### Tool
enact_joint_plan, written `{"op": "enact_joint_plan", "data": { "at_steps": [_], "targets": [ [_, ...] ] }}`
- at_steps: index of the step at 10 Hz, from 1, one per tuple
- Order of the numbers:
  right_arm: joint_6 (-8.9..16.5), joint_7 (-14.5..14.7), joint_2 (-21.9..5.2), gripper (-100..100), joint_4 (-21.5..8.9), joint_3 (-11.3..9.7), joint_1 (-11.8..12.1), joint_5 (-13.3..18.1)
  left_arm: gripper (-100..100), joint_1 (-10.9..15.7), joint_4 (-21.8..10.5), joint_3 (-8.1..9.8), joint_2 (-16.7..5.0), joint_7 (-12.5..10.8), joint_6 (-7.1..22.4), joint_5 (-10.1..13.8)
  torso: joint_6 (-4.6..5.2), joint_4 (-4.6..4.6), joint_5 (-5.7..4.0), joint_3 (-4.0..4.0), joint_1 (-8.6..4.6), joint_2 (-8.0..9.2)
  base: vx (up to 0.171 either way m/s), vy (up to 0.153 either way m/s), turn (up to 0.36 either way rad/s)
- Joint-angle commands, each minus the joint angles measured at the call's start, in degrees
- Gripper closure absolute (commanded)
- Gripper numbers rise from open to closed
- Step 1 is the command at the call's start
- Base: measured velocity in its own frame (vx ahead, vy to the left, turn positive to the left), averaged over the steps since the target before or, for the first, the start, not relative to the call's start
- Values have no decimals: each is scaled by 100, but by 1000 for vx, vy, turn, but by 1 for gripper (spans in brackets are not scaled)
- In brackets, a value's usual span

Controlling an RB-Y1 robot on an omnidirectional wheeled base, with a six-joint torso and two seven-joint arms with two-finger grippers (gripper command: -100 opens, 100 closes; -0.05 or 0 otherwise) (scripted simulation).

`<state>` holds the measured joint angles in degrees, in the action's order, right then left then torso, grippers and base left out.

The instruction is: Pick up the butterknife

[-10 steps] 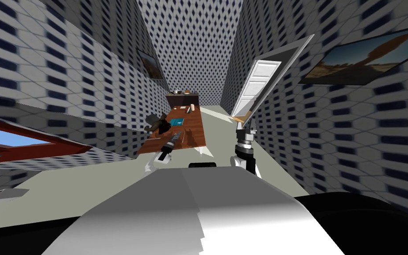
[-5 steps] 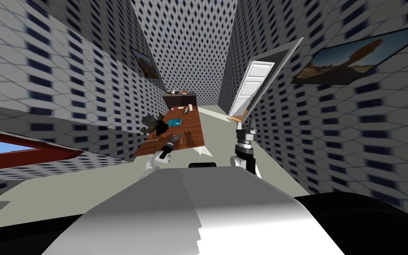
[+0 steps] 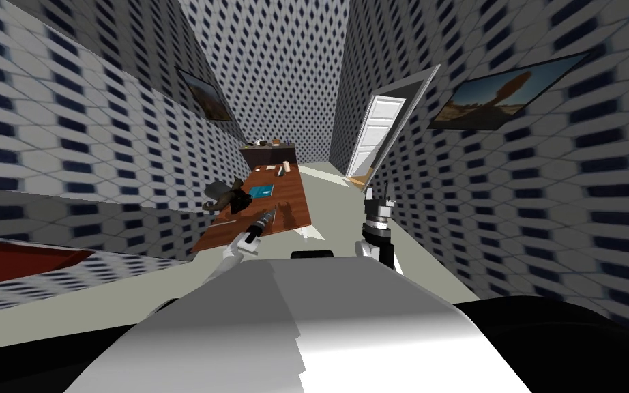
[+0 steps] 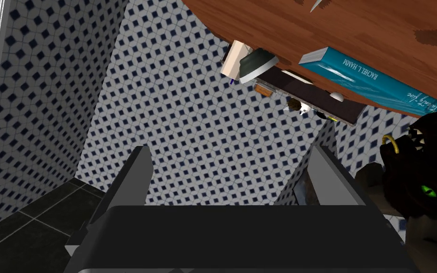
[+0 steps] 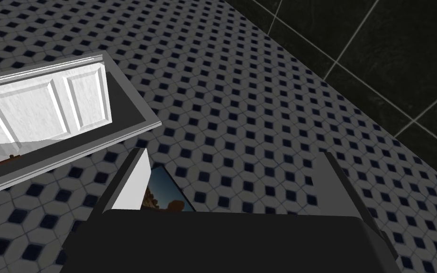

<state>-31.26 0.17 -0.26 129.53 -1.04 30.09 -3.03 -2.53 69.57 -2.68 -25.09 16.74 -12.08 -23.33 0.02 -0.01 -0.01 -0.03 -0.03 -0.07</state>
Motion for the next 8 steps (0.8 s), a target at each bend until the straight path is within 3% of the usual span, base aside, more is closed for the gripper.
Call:
{"op": "enact_joint_plan", "data": {
  "at_steps": [1, 2, 3, 8],
  "targets": [
    [0, 0, 0, 0, 0, 0, 0, 0, -100, 10, -160, -30, -19, 38, 178, -32, 0, 0, 0, 0, 0, 0, 12, -1, -64],
    [0, 0, 0, 0, 0, 1, 1, 0, -100, 118, -428, -48, -67, 93, 325, -64, -6, -1, 1, 0, 2, 1, 15, -9, -131],
    [0, 0, 0, 0, 0, 0, 0, 0, -100, 118, -450, -48, -67, 93, 325, -64, -3, 0, 0, 1, 2, 1, 12, -3, -73],
    [0, 0, 0, 0, 0, 1, 1, 0, -100, 422, -1241, -108, -196, 244, 756, -140, -5, 0, 0, 0, 2, 0, 14, -5, -127]
  ]
}}
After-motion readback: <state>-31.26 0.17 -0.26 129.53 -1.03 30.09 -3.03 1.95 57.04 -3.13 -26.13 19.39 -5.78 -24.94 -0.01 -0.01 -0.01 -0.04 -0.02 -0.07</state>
